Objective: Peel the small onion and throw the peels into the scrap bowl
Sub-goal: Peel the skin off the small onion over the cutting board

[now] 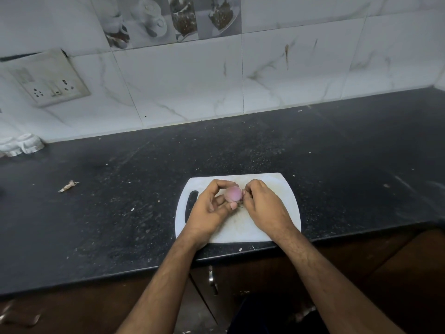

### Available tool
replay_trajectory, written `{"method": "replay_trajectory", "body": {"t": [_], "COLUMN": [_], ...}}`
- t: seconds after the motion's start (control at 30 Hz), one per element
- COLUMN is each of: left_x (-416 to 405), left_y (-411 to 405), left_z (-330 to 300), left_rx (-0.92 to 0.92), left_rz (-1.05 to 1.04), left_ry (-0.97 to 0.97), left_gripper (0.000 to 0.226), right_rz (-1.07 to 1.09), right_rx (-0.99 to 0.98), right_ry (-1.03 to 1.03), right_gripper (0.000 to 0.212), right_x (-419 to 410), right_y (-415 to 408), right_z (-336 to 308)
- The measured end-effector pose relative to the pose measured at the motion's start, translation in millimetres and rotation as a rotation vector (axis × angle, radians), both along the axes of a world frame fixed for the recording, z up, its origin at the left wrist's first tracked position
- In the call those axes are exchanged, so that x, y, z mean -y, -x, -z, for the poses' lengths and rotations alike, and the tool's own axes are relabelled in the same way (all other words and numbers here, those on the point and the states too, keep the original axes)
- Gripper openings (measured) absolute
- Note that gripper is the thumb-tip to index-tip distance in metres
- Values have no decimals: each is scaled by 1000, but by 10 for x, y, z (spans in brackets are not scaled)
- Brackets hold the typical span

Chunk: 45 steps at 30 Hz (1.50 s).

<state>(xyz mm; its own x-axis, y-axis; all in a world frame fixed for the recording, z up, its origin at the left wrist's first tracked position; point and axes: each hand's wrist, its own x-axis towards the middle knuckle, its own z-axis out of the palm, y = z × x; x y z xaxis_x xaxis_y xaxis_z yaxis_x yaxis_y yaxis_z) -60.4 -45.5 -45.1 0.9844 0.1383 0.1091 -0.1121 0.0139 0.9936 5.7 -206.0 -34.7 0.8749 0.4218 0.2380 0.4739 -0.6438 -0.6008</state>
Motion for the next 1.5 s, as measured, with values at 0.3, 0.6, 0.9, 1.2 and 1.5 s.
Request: {"method": "replay_trajectory", "body": {"t": [0.3, 0.6, 0.9, 1.2, 1.5], "left_x": [6, 21, 7, -7, 4], "left_y": [37, 4, -8, -34, -41], "left_z": [-76, -10, -3, 18, 17], "left_rx": [49, 8, 4, -9, -6], "left_rz": [-33, -62, -38, -16, -21], "left_ry": [108, -22, -77, -69, 2], "left_gripper": [45, 42, 41, 39, 42], "right_rz": [5, -67, -67, -10, 53], "right_rx": [10, 86, -50, -180, -77], "right_ry": [52, -382, -439, -418, -347], "right_gripper": [10, 20, 11, 12, 18], "right_x": [-11, 84, 86, 101, 68], "right_y": [-2, 27, 56, 122, 76], "right_z": [26, -11, -9, -54, -52]}}
